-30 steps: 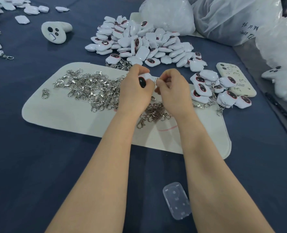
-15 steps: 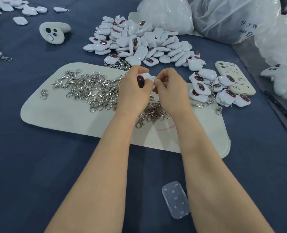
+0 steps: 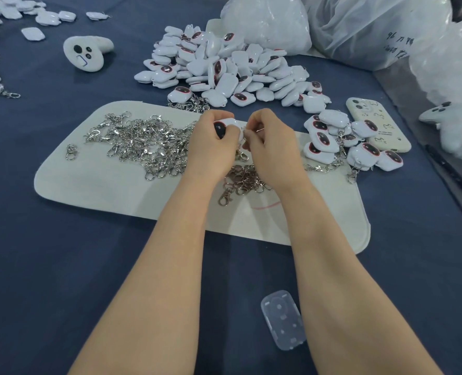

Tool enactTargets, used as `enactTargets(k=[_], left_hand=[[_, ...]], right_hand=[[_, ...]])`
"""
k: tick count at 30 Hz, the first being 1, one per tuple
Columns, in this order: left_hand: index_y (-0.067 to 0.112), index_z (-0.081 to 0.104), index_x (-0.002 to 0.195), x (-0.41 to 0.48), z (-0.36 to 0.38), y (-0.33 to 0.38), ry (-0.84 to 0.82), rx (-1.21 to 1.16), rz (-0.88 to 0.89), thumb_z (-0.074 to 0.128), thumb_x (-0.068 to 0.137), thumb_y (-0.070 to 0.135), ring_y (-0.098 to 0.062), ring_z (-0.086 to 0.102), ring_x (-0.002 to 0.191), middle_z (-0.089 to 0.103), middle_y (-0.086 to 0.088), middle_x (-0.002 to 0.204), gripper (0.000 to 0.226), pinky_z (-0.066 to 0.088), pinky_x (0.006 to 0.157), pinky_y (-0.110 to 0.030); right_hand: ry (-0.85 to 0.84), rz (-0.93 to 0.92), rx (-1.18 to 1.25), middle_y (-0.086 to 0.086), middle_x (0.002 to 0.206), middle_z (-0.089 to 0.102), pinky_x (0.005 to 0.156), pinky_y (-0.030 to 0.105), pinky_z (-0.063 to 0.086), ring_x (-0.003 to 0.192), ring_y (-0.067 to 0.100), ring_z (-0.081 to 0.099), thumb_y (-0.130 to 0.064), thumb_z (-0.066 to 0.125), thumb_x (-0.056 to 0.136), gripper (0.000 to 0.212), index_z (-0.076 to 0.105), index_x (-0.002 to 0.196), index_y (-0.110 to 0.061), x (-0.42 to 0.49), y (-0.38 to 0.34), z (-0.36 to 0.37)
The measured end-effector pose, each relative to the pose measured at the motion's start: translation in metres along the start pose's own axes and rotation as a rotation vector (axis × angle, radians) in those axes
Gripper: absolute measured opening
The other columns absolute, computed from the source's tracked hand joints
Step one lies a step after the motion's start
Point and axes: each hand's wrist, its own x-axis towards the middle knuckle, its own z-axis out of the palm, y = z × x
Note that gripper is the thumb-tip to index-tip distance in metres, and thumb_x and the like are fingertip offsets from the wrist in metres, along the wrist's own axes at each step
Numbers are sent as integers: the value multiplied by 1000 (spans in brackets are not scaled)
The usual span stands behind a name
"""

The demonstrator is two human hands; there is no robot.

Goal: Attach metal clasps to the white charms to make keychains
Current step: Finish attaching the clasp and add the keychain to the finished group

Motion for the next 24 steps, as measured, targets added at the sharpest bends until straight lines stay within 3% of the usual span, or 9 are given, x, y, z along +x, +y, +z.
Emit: enactTargets(k=[4,8,10,14,16,20,24], left_hand=[[14,55,112,1,-2,-2,-12,35,7,49,90,8,12,48,50,54,10,80,24,38,51,-7],[16,54,106,-1,-2,2,9,18,48,48,88,8,14,48,53,54,12,83,21,37,51,-5],[18,54,100,-1,0,6,39,-149,-27,47,89,6,8,47,46,55,7,82,17,38,47,-9],[19,53,94,-1,0,13,6,-488,-231,45,92,4,-5,37,39,53,-2,71,17,31,42,-20],[16,53,98,-2,1,16,-25,-584,-291,45,93,4,-5,37,40,55,-3,73,15,32,42,-19],[13,51,97,-3,2,21,-43,-728,-345,43,93,1,-6,35,41,53,-4,70,16,31,42,-18],[11,56,91,-3,0,21,-120,-853,-414,42,94,1,-5,34,38,51,1,58,17,30,42,-16]], right_hand=[[-36,-10,-23,3,81,59,65,25,39,79,22,57,0,50,90,11,52,91,-11,0,1,1],[-20,28,44,-4,88,56,68,19,42,78,12,54,-3,51,92,12,47,94,-14,0,-2,2],[16,102,205,-8,90,56,72,13,43,80,4,54,-5,53,91,14,50,100,-14,0,-2,2],[69,209,444,0,80,63,74,30,50,70,8,55,-11,56,92,6,60,91,-15,0,-4,2],[122,206,506,-1,73,63,70,28,51,63,7,55,-10,56,93,10,60,87,-17,1,-5,2],[170,165,467,-8,72,63,68,23,49,60,-1,55,-8,56,92,14,61,88,-21,2,-7,4],[240,72,315,-7,75,62,75,24,47,72,9,58,-10,55,93,12,61,88,-19,1,-7,3]])
